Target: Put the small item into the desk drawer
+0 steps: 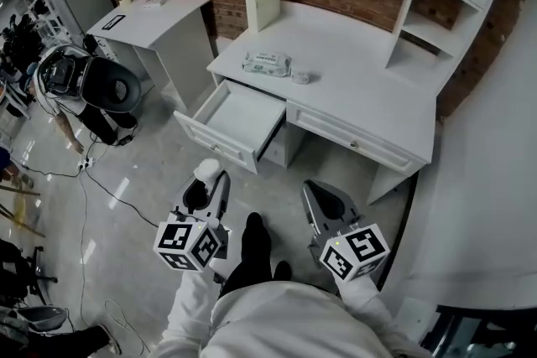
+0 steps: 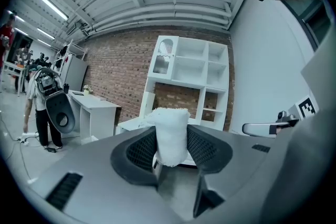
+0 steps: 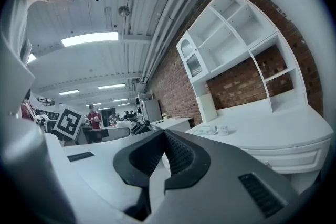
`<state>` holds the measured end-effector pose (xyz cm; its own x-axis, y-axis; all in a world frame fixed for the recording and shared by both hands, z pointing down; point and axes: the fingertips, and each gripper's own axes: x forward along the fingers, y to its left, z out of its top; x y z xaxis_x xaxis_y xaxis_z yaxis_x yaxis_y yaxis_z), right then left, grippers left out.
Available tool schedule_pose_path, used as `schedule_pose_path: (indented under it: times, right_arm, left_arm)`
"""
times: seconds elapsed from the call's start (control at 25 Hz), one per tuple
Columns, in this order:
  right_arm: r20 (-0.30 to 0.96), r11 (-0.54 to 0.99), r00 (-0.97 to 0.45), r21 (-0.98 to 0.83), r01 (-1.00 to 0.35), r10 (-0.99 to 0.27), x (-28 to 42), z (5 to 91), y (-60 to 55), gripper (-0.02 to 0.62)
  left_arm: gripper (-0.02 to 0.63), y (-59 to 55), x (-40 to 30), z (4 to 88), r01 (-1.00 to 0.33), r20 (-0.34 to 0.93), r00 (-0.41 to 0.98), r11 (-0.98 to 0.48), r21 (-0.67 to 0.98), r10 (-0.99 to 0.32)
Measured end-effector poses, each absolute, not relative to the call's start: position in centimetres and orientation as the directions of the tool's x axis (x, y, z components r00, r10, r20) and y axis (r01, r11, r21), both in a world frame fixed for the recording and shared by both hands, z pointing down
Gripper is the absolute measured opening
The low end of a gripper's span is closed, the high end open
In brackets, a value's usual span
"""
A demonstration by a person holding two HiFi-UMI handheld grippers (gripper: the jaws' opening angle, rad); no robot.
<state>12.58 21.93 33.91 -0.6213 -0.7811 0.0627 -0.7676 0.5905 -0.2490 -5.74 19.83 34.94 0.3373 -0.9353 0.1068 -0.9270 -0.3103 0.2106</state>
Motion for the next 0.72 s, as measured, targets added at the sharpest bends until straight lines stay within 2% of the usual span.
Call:
schedule_pose_path:
  times: [0.72]
  right_arm:
    - [0.073, 0.581, -0.611, -0.238, -0.778, -0.789, 9.5, 34.4, 9.6, 0.028]
  left_arm:
    - [0.183, 7.0, -8.7, 35.6, -0.921, 0.090, 0.346, -0.320, 0.224, -0.934]
